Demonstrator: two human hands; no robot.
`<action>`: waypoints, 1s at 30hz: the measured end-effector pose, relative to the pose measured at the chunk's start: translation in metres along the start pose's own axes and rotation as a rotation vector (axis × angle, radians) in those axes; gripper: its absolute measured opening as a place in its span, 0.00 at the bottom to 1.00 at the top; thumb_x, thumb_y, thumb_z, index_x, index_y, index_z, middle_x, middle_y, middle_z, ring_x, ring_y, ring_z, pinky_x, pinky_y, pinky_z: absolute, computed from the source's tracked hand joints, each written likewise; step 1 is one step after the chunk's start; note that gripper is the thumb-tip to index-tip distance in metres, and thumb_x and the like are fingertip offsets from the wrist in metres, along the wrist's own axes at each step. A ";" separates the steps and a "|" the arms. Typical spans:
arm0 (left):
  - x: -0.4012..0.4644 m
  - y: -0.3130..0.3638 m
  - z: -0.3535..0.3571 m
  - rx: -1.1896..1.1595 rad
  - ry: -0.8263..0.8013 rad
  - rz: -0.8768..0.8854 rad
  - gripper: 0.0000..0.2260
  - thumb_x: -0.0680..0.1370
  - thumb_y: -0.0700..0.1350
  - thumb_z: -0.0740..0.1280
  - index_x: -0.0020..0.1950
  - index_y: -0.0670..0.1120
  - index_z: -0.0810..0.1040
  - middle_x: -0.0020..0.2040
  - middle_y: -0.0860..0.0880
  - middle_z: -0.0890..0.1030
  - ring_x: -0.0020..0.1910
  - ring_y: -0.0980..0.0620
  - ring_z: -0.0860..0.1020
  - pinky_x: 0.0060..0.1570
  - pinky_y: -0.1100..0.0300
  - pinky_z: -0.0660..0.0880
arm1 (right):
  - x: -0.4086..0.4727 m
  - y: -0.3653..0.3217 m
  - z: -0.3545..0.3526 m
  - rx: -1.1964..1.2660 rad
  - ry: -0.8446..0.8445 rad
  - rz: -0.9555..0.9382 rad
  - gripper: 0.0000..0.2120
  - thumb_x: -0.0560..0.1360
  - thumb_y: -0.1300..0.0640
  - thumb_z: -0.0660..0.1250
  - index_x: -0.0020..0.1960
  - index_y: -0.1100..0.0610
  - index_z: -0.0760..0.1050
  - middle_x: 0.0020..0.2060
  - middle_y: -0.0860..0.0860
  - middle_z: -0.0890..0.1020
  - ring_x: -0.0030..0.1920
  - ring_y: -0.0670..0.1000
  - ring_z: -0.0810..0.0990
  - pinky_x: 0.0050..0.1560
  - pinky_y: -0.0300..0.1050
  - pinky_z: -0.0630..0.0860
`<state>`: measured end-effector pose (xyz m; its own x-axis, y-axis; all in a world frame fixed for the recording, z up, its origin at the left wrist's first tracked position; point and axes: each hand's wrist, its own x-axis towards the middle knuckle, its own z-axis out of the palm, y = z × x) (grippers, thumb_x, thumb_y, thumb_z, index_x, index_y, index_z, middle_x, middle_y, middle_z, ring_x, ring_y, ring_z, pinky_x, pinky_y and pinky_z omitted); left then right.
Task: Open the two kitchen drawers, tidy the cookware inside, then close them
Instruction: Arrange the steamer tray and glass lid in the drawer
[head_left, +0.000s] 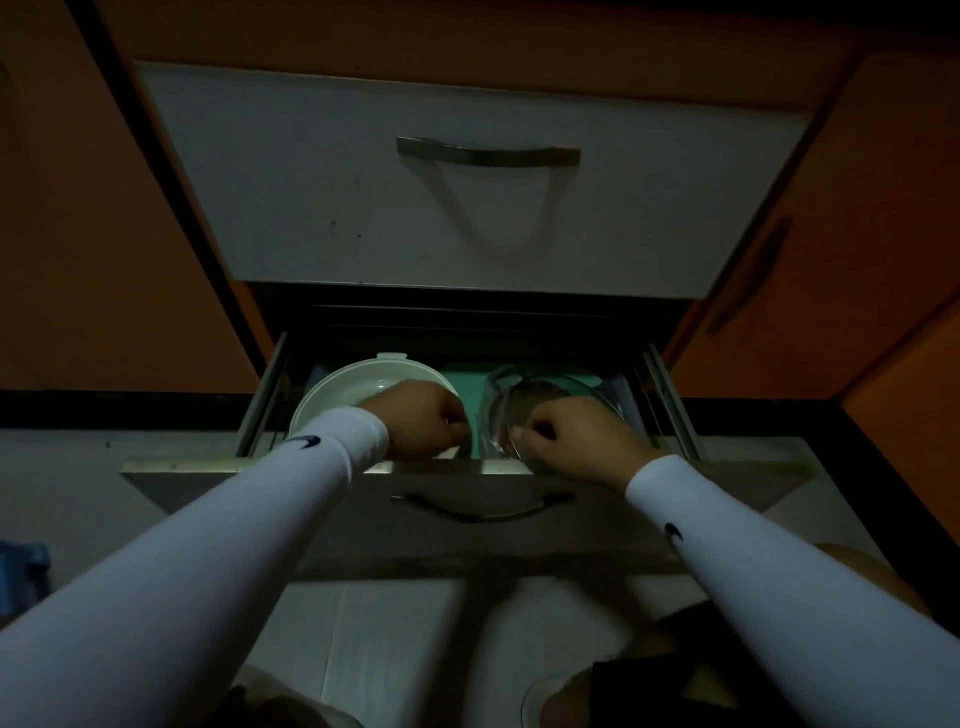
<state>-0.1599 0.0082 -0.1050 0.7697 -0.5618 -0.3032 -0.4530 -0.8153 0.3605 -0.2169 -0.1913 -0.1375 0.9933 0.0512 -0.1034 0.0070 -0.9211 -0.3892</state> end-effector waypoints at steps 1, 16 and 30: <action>0.004 -0.006 -0.004 -0.014 0.042 -0.013 0.09 0.77 0.51 0.62 0.49 0.50 0.80 0.45 0.51 0.78 0.46 0.51 0.75 0.49 0.60 0.68 | 0.004 0.005 -0.002 0.015 0.017 0.024 0.18 0.75 0.42 0.61 0.35 0.53 0.76 0.30 0.51 0.78 0.32 0.51 0.77 0.36 0.49 0.76; 0.067 -0.082 0.020 0.103 0.019 -0.272 0.19 0.76 0.55 0.63 0.67 0.52 0.71 0.64 0.47 0.75 0.60 0.48 0.75 0.61 0.55 0.70 | 0.066 0.075 0.019 -0.093 -0.171 0.211 0.18 0.76 0.42 0.61 0.54 0.55 0.78 0.46 0.53 0.82 0.44 0.51 0.78 0.46 0.46 0.75; 0.112 -0.122 0.030 0.160 -0.088 -0.369 0.23 0.76 0.56 0.62 0.70 0.52 0.66 0.67 0.45 0.71 0.62 0.46 0.74 0.60 0.54 0.70 | 0.130 0.086 0.036 -0.223 -0.387 0.268 0.26 0.77 0.40 0.59 0.69 0.54 0.69 0.67 0.56 0.74 0.64 0.57 0.73 0.60 0.47 0.69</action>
<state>-0.0316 0.0401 -0.2092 0.8554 -0.2313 -0.4635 -0.2231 -0.9720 0.0733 -0.0909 -0.2505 -0.2173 0.8484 -0.0974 -0.5204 -0.1755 -0.9791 -0.1028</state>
